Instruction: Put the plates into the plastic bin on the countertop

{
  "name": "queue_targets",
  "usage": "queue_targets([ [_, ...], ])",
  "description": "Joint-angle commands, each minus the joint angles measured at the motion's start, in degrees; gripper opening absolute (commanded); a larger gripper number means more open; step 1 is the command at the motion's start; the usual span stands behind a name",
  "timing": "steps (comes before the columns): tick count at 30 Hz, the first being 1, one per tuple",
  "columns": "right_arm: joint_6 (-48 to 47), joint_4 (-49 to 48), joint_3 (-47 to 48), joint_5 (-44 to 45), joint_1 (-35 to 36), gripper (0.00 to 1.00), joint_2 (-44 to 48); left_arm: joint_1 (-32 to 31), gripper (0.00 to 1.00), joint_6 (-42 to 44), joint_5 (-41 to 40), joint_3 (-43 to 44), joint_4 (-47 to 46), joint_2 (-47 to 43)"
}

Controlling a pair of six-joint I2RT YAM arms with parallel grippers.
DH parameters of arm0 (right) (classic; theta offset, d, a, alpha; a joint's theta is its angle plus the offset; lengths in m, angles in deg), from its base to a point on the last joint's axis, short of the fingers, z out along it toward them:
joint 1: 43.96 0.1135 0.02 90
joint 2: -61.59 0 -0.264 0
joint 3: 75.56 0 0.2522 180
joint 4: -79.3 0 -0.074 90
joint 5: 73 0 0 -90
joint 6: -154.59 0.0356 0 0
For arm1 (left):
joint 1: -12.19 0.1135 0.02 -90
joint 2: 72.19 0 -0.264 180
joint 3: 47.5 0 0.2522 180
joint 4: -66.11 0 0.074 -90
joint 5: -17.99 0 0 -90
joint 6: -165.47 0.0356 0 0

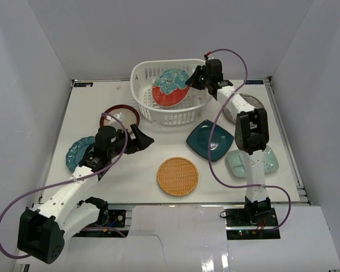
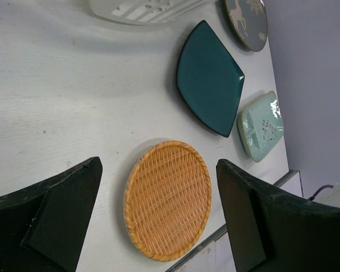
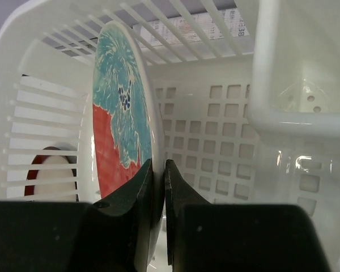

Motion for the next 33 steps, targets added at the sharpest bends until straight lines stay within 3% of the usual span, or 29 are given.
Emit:
queue_targets([
  [1,-0.74,-8.66,-1.08,0.85,0.5,0.08,6.38,-1.24,0.92,-2.28,3.25,0.12,-4.34,2.1],
  [4,-1.01,-6.65,-2.4,2.34,0.5,0.21,6.65,-3.17,0.91,-2.81,2.03,1.09,-6.1,5.62],
  [5,-1.09,-6.64,-3.19,2.69,0.5,0.35,6.91,-3.7,0.91,-2.9,1.15,1.35,-6.36,7.54],
  [7,-1.1,-7.25,-5.99,3.57,0.5,0.5,8.66,-5.8,0.91,-3.25,-0.51,2.4,-6.63,10.71],
  [21,-5.92,-5.94,-12.69,3.93,0.59,0.87,19.56,-17.32,0.84,-2.99,-8.78,11.81,-13.48,29.51],
  [25,-7.16,-7.07,-19.88,1.82,0.5,0.84,28.58,-18.91,0.81,-2.46,-8.52,16.2,-14.63,35.59],
  [26,-7.16,-7.69,-22.33,0.51,0.59,0.78,30.79,-19.52,0.8,-2.28,-8.7,17.17,-14.8,36.82],
  [27,-6.99,-9.26,-28.01,-0.37,0.59,0.61,35.43,-19.79,0.79,-2.28,-8.52,18.74,-15.15,39.44],
  [30,-6.02,-14.79,-42.41,-3.71,0.59,0.2,43.1,-20.76,0.76,-2.19,-7.73,21.38,-16.91,43.41],
  [33,-5.23,-17.88,-52.56,-5.03,0.59,0.22,52.86,-21.2,0.73,-2.19,-7.12,23.41,-17.7,48.25],
])
